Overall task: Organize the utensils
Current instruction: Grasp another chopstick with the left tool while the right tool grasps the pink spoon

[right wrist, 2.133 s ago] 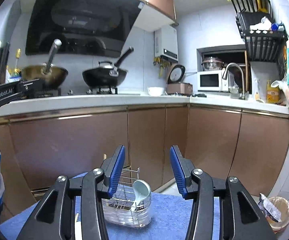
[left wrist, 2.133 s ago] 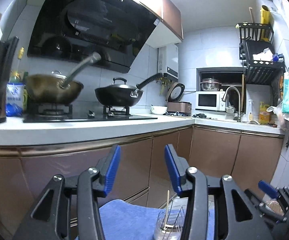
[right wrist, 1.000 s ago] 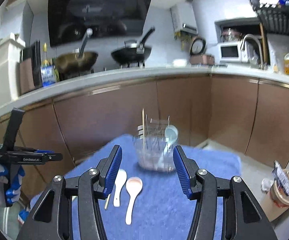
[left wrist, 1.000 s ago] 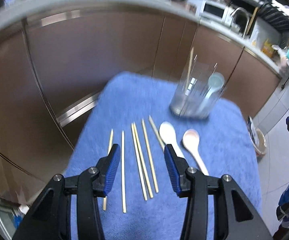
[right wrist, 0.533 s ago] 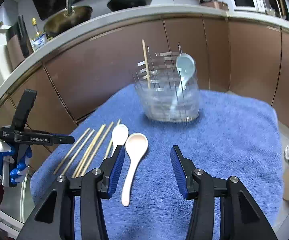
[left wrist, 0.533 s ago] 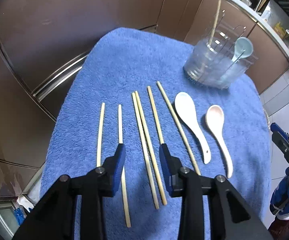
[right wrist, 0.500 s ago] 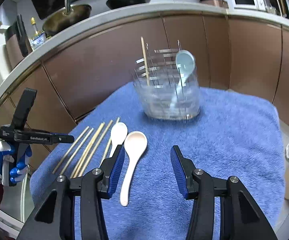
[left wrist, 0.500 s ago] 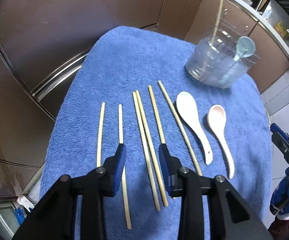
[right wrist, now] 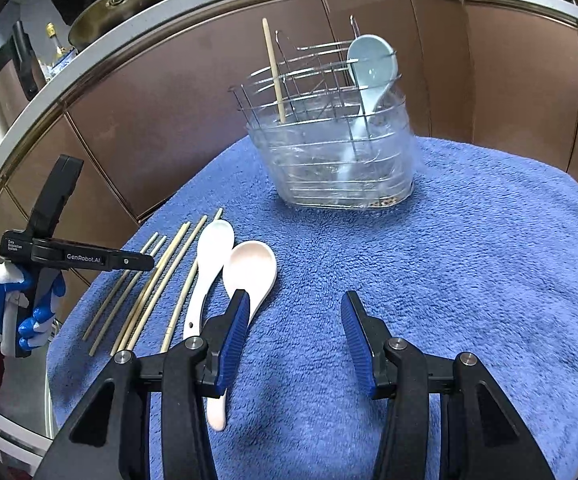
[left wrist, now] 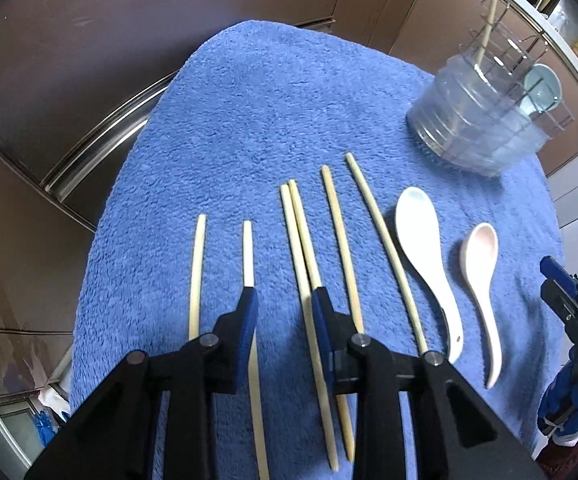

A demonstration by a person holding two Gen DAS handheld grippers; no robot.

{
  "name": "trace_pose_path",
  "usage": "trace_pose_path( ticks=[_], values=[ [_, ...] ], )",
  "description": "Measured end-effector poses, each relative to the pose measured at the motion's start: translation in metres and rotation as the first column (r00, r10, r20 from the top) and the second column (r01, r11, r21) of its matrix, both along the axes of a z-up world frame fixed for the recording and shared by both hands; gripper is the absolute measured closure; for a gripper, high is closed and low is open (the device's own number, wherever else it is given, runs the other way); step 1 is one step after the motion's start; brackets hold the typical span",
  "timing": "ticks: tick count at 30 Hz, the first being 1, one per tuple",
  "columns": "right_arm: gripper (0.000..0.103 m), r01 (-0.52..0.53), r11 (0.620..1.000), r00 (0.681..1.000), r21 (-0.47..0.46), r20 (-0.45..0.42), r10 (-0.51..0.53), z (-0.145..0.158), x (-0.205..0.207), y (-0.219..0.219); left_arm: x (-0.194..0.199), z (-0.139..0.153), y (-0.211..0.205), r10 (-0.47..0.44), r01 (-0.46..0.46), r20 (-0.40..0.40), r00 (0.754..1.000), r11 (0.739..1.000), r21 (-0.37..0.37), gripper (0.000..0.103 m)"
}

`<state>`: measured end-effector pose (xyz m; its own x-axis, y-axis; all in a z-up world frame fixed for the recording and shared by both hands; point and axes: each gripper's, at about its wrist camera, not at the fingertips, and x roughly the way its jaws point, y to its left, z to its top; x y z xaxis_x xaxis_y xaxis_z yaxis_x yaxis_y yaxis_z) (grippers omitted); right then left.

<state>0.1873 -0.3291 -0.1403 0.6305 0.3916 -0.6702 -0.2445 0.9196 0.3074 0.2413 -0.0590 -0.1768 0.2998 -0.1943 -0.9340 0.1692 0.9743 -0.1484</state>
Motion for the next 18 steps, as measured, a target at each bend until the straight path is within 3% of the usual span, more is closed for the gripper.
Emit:
trace_pose_path(
  ticks=[13,18],
  values=[
    [0.056,-0.077,0.997,0.997,-0.023,-0.022,0.076,-0.006,0.025,0.021,0.013,0.001,-0.008,-0.032,0.032,-0.006,0.999,0.999,0.040,0.077],
    [0.056,-0.082,0.996,0.996,-0.023,-0.028,0.081,-0.008,0.029,0.028,0.015,-0.001,-0.008,-0.044,0.044,-0.002,0.999,0.997,0.059,0.082]
  ],
)
